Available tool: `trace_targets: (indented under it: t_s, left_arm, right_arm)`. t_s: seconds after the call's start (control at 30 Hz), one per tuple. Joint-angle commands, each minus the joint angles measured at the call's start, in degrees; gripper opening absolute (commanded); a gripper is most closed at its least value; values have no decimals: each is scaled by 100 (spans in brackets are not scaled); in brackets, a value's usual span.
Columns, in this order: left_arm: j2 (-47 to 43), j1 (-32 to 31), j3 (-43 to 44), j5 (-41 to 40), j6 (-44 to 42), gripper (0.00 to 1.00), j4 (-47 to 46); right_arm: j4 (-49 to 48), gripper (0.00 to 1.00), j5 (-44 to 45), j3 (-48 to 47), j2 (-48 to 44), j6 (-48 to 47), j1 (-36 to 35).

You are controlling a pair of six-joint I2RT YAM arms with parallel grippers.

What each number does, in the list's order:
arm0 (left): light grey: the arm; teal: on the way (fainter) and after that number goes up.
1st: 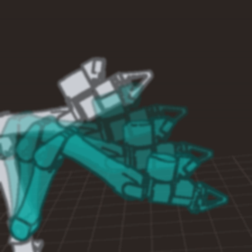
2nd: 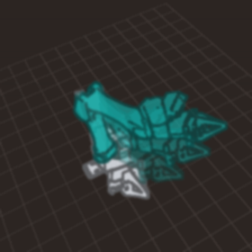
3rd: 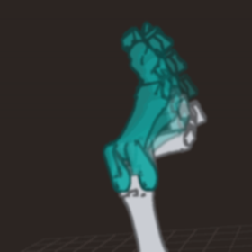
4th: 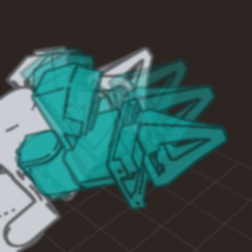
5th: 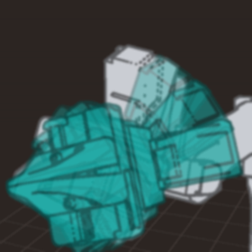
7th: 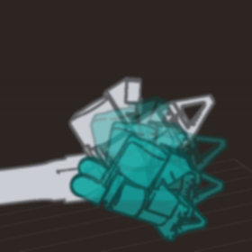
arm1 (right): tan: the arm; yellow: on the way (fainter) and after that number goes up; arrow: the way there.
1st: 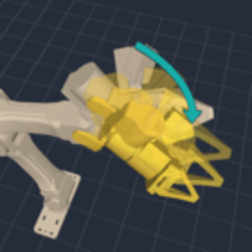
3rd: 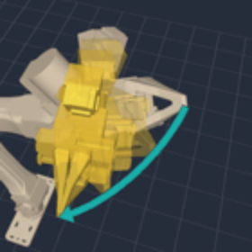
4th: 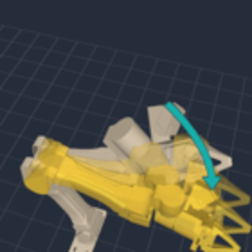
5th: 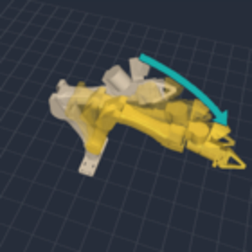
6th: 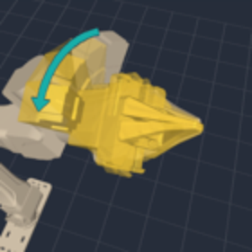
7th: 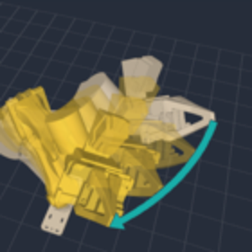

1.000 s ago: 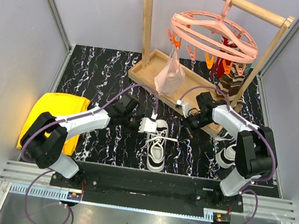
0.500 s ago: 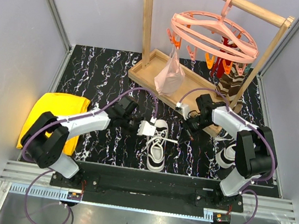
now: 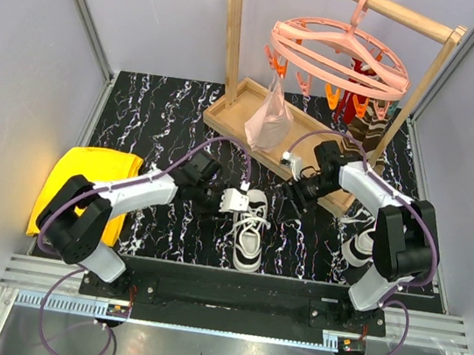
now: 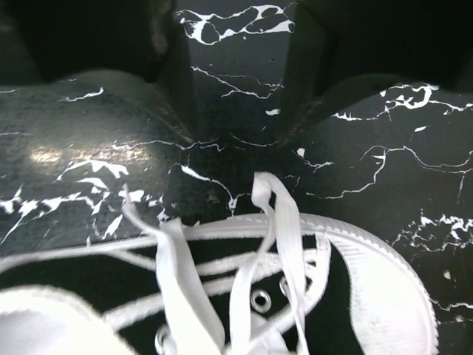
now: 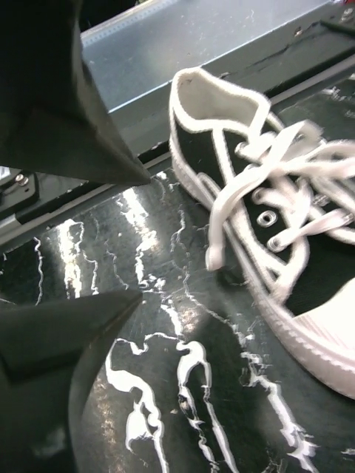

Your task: Tie the shoes

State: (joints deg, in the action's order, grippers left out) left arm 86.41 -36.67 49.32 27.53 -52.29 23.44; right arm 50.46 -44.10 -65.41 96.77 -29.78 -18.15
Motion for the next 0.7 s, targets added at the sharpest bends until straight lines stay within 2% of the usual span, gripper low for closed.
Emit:
trace_targets:
  t_s: [0.0, 0.13, 0.2, 0.23, 0.27, 0.4, 0.47, 0.53, 0.67]
  left_arm:
    - [-518, -87, 534, -160, 841, 56, -156]
    - [-1167, -78, 693, -336, 1431, 68, -147]
    - [-1468, 27, 763, -353, 2034, 96, -173]
    - [-1730, 80, 798, -319, 2239, 99, -86]
    - [-1829, 194, 859, -371, 2676, 99, 2]
    - [-2093, 738, 1394, -406, 3399, 99, 957]
    - [-2032, 1063, 1606, -765, 3707, 99, 1336]
    - [-1953, 1345, 1939, -785, 3788, 99, 1925]
    - [-1839, 2433, 1985, -485, 4514, 99, 2384]
  right_arm:
    - [-71, 73, -371, -402, -237, 200, -136]
    - [-80, 84, -223, -385, -948, 314, -136]
    - [-176, 94, 13, -359, -1493, 585, -119]
    - [-246, 98, 128, -341, -1843, 727, -118]
    - [-360, 100, 242, -332, -2020, 859, -101]
    - [-668, 100, 883, -114, -2829, 1605, 57]
    - [-686, 100, 1191, -25, -3199, 1703, 66]
    - [-678, 100, 1771, 159, -3462, 1888, 118]
    - [-757, 100, 2098, 432, -3806, 2108, 663]
